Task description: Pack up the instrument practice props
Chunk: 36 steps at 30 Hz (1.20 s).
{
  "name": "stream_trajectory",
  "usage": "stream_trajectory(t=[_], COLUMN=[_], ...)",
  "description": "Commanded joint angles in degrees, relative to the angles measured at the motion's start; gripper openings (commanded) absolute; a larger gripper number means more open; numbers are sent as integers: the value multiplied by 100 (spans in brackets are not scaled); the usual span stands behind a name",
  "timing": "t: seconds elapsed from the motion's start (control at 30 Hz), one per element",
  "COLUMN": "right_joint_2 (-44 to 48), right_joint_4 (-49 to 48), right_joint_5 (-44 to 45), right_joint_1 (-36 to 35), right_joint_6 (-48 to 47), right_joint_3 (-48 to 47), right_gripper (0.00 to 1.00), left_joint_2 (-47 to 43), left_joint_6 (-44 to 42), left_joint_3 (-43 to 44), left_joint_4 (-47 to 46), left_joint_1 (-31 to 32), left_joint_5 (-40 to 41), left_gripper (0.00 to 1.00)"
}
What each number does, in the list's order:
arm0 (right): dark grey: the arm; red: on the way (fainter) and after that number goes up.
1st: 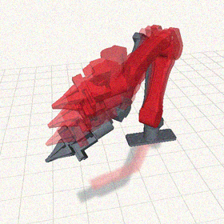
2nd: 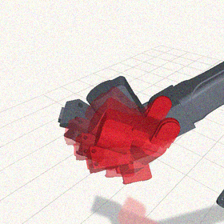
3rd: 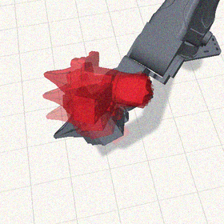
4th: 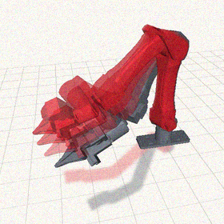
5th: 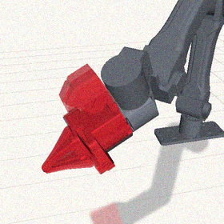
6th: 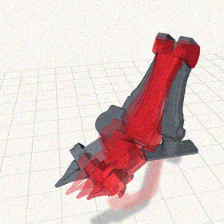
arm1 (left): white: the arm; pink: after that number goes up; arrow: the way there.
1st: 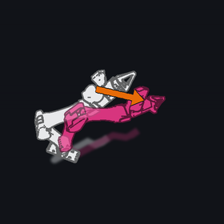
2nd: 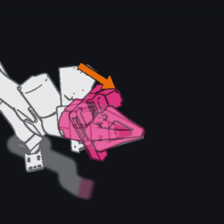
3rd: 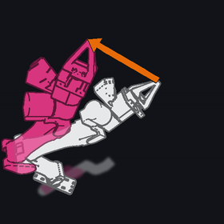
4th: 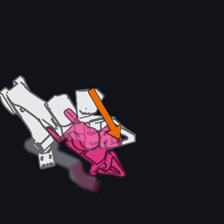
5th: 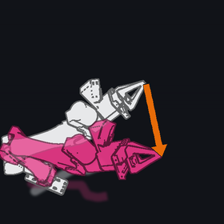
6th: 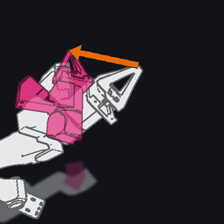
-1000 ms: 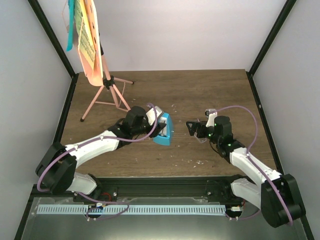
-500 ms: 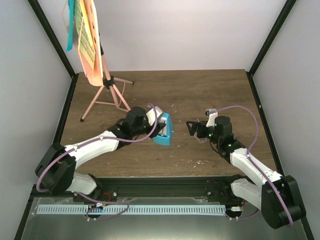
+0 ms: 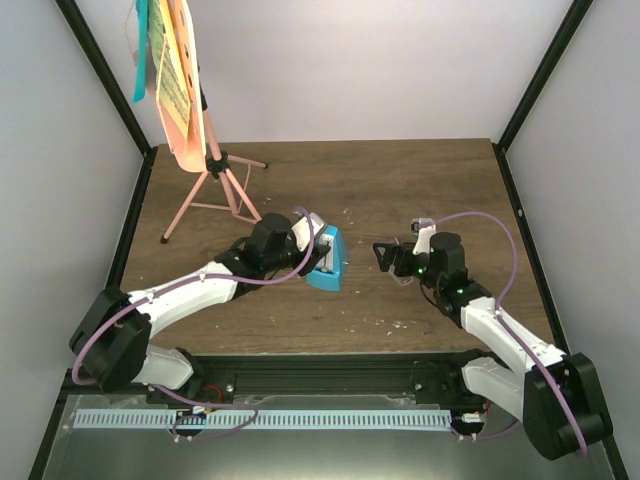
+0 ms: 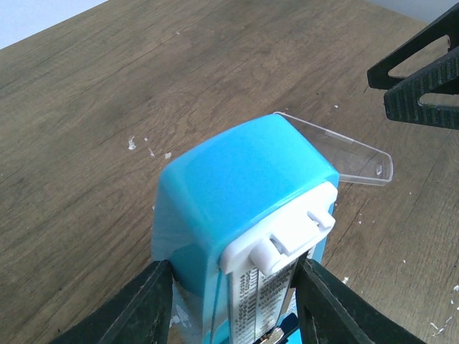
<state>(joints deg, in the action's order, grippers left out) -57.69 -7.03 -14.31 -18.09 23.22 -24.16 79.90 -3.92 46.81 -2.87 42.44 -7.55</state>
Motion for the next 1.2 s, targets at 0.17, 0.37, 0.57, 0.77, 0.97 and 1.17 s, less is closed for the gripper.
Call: stream_trajectory(t=[0.17, 0.37, 0.57, 0.77, 0.97, 1.17], right_joint_2=[117, 118, 144, 135, 144, 182], right_joint_4=[33, 34, 21, 26, 21, 64], right_joint_5=[86, 101, 121, 130, 135, 132], right_joint_1=[57, 60, 57, 58, 55, 59], right_joint_6=[19, 31, 28, 25, 24, 16], right_joint_3=[43, 36, 38, 40, 50, 21], right_gripper=[100, 100, 100, 100, 100, 100], left_joint_2=[-106, -115, -132, -134, -158, -295], left_joint_6=[-56, -65, -82, -76, -72, 38], left_joint_3=[-16, -25, -31, -36, -48, -84], left_joint_4=[-37, -46, -53, -55, -62, -116], left_joint_1=[54, 49, 51, 51, 56, 62], left_joint_5=[8, -1, -1, 2, 17, 61], left_gripper=[48, 47, 45, 44, 42, 55])
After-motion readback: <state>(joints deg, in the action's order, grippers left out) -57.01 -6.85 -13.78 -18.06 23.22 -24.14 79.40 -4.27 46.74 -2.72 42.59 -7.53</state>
